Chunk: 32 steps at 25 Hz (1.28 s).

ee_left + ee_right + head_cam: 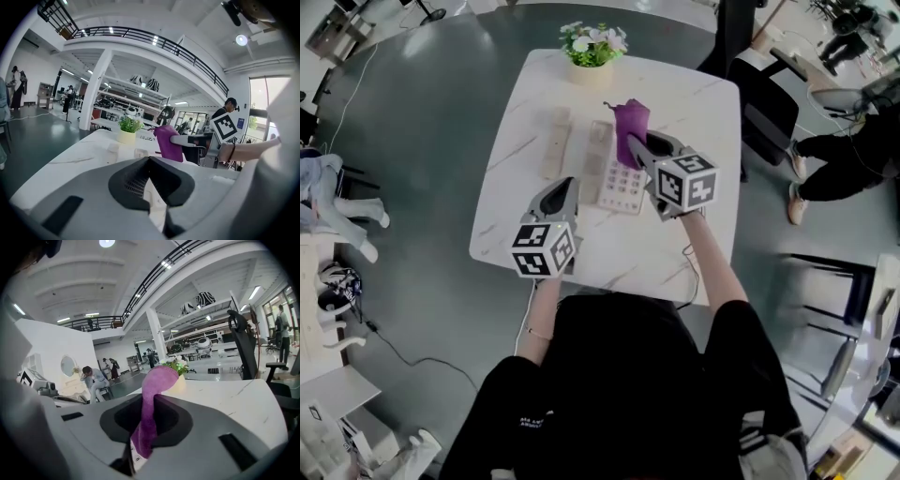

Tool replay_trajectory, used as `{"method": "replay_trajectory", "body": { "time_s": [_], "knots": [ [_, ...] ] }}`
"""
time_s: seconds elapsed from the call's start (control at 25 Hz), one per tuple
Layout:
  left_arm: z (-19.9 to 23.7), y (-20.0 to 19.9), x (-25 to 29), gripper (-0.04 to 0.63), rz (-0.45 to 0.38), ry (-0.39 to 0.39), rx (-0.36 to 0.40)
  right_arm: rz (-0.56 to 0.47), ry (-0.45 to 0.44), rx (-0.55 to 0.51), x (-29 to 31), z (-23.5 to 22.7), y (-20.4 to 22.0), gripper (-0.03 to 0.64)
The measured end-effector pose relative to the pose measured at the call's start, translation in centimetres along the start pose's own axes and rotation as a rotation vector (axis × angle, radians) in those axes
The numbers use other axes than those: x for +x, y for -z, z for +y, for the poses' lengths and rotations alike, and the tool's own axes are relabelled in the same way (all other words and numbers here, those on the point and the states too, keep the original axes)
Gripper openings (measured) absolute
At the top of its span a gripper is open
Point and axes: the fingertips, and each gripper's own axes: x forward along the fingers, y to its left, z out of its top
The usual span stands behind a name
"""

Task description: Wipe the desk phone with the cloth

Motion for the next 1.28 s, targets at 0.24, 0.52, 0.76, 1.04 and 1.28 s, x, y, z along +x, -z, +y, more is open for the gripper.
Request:
{"method": "replay_trajectory", "body": {
  "time_s": [0.24,0.52,0.76,1.04,1.28],
  "knots": [
    [-0.1,-0.1,1.3,-0.003,0.009,0.01,-0.001,-0.046,0.141,-0.064,0.0,-3.5,-1.4,0.038],
    [-0.5,0.6,2.5,-0.003,0.039,0.024,-0.003,0.01,0.27,-0.28,0.5,-6.3,-1.9,0.038],
    [-0.5,1.4,3.3,-0.003,0.063,0.026,-0.009,0.09,0.355,-0.493,1.7,-8.1,-1.0,0.038],
    [-0.8,2.2,3.6,-0.003,0.083,0.03,-0.016,0.223,0.309,-0.698,3.5,-7.9,1.8,0.038],
    [-0.7,2.4,3.4,-0.003,0.086,0.024,-0.021,0.279,0.252,-0.777,4.2,-6.6,3.6,0.038]
  ]
}}
